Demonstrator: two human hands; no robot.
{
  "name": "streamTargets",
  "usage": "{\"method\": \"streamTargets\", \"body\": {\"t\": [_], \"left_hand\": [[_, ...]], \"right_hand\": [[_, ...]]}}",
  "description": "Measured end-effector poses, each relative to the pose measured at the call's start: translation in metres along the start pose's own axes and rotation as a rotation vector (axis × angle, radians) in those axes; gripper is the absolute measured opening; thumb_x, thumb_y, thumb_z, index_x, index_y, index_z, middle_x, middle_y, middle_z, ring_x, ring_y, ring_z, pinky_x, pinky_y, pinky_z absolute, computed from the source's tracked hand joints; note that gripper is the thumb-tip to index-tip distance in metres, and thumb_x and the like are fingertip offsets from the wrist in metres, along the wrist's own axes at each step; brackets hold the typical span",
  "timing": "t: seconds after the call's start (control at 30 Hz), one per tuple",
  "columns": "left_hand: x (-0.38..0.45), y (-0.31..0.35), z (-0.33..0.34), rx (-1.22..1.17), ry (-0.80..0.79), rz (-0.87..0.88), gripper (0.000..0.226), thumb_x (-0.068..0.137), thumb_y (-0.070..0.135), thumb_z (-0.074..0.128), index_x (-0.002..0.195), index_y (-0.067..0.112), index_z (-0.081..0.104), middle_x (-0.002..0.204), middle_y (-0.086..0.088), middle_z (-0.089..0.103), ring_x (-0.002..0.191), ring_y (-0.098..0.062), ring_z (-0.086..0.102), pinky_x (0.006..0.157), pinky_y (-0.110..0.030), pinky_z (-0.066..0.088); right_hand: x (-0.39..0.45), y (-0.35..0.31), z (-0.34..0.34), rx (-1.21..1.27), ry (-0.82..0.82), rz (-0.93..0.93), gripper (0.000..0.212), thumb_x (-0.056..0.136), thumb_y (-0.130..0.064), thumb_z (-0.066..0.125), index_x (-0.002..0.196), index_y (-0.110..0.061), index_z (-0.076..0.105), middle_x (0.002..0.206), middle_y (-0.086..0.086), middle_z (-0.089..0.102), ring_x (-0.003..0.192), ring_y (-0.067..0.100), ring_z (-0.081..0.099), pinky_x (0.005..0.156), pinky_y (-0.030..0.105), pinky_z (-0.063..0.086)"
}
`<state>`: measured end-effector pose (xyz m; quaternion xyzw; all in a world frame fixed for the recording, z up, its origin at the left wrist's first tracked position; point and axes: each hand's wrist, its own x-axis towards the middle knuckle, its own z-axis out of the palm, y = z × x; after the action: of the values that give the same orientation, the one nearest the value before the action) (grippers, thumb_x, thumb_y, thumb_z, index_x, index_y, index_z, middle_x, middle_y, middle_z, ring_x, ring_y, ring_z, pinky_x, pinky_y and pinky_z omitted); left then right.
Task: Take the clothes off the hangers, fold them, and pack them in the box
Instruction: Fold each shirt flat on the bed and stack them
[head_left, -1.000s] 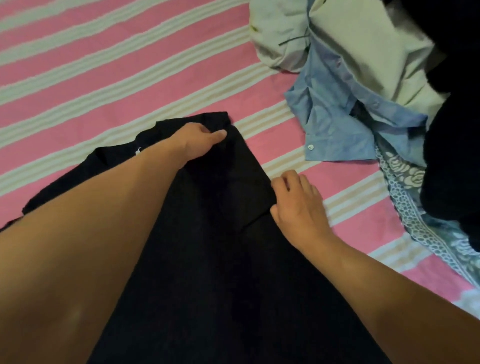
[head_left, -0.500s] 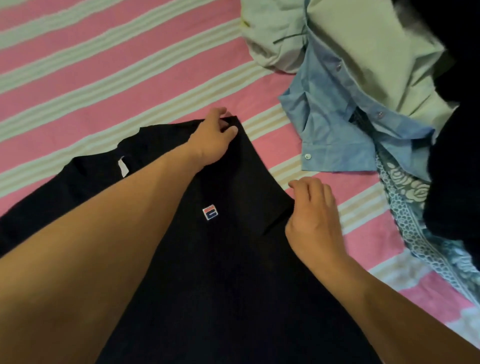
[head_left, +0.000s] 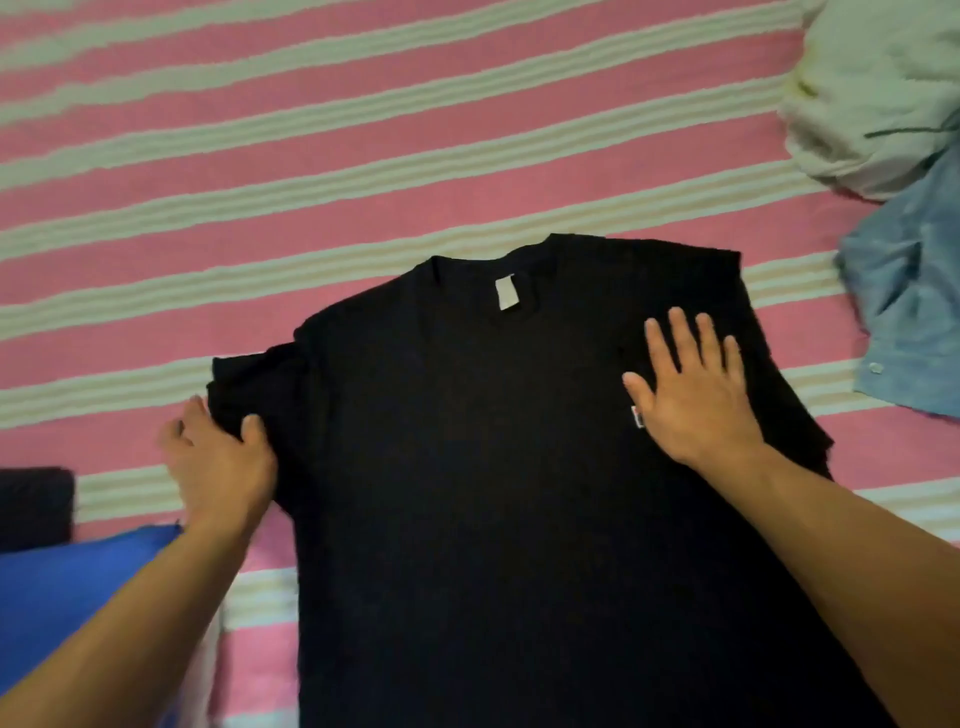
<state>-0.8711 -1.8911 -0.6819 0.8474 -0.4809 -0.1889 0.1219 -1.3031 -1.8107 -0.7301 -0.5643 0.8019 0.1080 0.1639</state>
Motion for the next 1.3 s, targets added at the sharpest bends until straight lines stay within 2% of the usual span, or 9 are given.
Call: {"method": "streamTargets", "body": {"t": [0.17, 0.33, 0.43, 0.5, 0.57, 0.83, 1.0, 1.13, 1.3], "left_hand": [[0.063, -0.036, -0.008, -0.207, -0.257, -0.290, 0.079, 0.071, 0.079, 0.065, 0.115, 0.014, 0.064, 0.126, -0.018, 0.065, 0.121, -0.037, 0.058, 0.107, -0.050, 0.046], [0.038, -0.036, -0.021, -0.690, -0.200, -0.403, 0.018, 0.090, 0.027, 0.068, 0.096, 0.009, 0.066, 0.095, -0.007, 0.068, 0.085, -0.025, 0.064, 0.077, -0.036, 0.052], [0.023, -0.056, -0.022, -0.857, -0.100, -0.555, 0.028, 0.093, 0.024, 0.061, 0.074, 0.010, 0.047, 0.073, -0.008, 0.048, 0.065, -0.020, 0.044, 0.056, -0.032, 0.037], [0.017, -0.067, -0.021, -0.923, -0.204, -0.508, 0.012, 0.093, 0.017, 0.061, 0.093, 0.005, 0.058, 0.084, -0.005, 0.060, 0.073, -0.021, 0.057, 0.061, -0.032, 0.048], [0.015, -0.076, -0.015, -0.980, -0.317, -0.477, 0.038, 0.085, 0.002, 0.053, 0.122, 0.011, 0.057, 0.104, -0.008, 0.070, 0.095, -0.026, 0.068, 0.080, -0.038, 0.058], [0.018, -0.053, -0.044, -0.846, -0.369, -0.406, 0.017, 0.095, 0.002, 0.055, 0.081, 0.011, 0.054, 0.073, -0.005, 0.053, 0.067, -0.018, 0.048, 0.057, -0.028, 0.039], [-0.018, -0.057, -0.097, -0.631, -0.149, -0.194, 0.006, 0.102, 0.017, 0.052, 0.107, 0.020, 0.052, 0.097, 0.002, 0.060, 0.088, -0.016, 0.058, 0.074, -0.037, 0.050], [-0.038, -0.080, -0.094, -0.365, -0.353, -0.141, 0.032, 0.100, 0.019, 0.051, 0.131, 0.024, 0.043, 0.105, -0.002, 0.059, 0.095, -0.025, 0.061, 0.082, -0.046, 0.054], [-0.052, -0.083, -0.079, -0.359, -0.357, -0.212, 0.016, 0.100, 0.028, 0.050, 0.115, 0.029, 0.049, 0.092, 0.001, 0.063, 0.082, -0.024, 0.063, 0.075, -0.048, 0.056]], "right_hand": [[-0.034, -0.121, -0.020, 0.132, 0.068, -0.117, 0.068, 0.103, -0.051, 0.031, 0.161, -0.021, 0.011, 0.168, 0.009, 0.002, 0.155, 0.028, -0.003, 0.126, 0.048, 0.009], [-0.049, -0.249, -0.023, 0.225, -0.085, -0.340, 0.068, 0.104, -0.045, 0.042, 0.160, -0.027, 0.010, 0.169, 0.003, 0.000, 0.155, 0.023, -0.003, 0.125, 0.046, 0.015], [-0.049, -0.302, -0.025, 0.250, -0.109, -0.407, 0.062, 0.103, -0.038, 0.047, 0.159, -0.025, 0.022, 0.168, 0.004, 0.004, 0.154, 0.027, 0.002, 0.124, 0.047, 0.019], [-0.043, -0.338, -0.033, 0.298, -0.068, -0.505, 0.055, 0.102, -0.027, 0.049, 0.155, -0.023, 0.034, 0.165, 0.003, 0.015, 0.148, 0.028, 0.015, 0.121, 0.045, 0.027], [-0.030, -0.378, -0.044, 0.290, -0.043, -0.605, 0.053, 0.100, -0.015, 0.048, 0.152, -0.021, 0.039, 0.159, 0.003, 0.030, 0.138, 0.030, 0.029, 0.115, 0.042, 0.034], [0.031, -0.451, -0.069, -0.089, -0.195, -0.675, 0.022, 0.098, -0.016, 0.056, 0.120, -0.014, 0.059, 0.117, 0.010, 0.062, 0.103, 0.031, 0.057, 0.085, 0.040, 0.047], [0.038, -0.431, -0.071, 0.232, -0.231, -0.557, 0.006, 0.098, -0.017, 0.062, 0.103, -0.019, 0.059, 0.106, 0.004, 0.060, 0.098, 0.025, 0.057, 0.082, 0.035, 0.043], [0.025, -0.427, -0.060, 0.106, -0.055, -0.619, 0.039, 0.093, -0.008, 0.061, 0.130, -0.019, 0.059, 0.126, 0.007, 0.057, 0.119, 0.029, 0.051, 0.100, 0.043, 0.047], [-0.022, -0.453, -0.066, 0.245, -0.170, -0.766, 0.012, 0.097, -0.021, 0.055, 0.105, -0.019, 0.064, 0.105, 0.001, 0.062, 0.094, 0.021, 0.059, 0.076, 0.032, 0.046]]}}
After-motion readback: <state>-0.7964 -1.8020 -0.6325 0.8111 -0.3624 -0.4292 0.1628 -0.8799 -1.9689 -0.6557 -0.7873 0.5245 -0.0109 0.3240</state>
